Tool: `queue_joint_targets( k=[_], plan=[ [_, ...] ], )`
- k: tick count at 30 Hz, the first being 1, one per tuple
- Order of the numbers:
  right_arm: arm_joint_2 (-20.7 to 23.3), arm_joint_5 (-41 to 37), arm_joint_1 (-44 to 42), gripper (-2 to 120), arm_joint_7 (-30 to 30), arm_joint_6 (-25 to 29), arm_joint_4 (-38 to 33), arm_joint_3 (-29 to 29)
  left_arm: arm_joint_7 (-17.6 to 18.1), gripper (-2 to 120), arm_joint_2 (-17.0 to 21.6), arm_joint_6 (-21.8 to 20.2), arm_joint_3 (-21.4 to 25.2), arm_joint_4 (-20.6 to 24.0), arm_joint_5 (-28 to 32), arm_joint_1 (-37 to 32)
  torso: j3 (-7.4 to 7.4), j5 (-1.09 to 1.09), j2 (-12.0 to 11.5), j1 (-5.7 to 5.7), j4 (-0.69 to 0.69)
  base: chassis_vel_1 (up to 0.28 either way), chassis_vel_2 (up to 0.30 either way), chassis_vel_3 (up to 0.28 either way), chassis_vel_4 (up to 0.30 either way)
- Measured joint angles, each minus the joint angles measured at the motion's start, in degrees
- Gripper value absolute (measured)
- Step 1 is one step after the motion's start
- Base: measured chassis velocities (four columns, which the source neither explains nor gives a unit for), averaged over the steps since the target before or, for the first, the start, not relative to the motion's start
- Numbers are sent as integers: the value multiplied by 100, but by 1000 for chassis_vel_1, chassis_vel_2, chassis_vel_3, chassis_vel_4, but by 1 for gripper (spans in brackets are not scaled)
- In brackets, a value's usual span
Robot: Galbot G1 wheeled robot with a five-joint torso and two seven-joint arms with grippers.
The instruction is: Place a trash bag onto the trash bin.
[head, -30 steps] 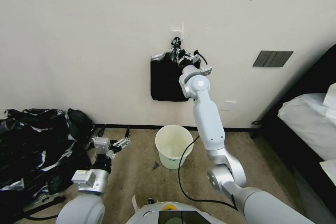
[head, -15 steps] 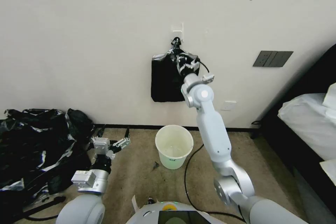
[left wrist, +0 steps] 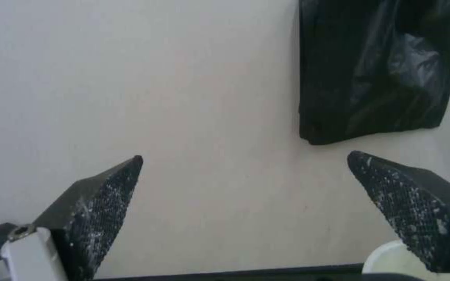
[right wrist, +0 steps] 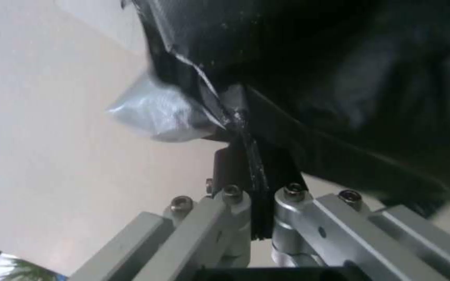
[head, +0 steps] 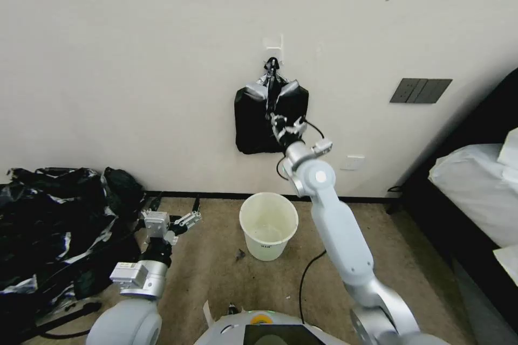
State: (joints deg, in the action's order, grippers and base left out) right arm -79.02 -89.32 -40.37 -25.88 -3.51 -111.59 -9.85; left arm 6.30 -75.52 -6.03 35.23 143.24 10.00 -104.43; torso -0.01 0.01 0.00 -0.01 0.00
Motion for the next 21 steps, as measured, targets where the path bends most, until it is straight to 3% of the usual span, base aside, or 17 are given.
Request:
queue_joint_targets(
  k=[8,21],
  plan=[
    [383,69,-853,0,0,-8,-669,21,-2,100,-10,4,-32,0,5,51,0,-1,0,0,1,0,0,0,0],
    [615,364,-2071,0,70,-45,-1339,-18,-3,100,-21,5,-62,0,20,114,0,0,0,0,1,0,0,0,0]
  ],
)
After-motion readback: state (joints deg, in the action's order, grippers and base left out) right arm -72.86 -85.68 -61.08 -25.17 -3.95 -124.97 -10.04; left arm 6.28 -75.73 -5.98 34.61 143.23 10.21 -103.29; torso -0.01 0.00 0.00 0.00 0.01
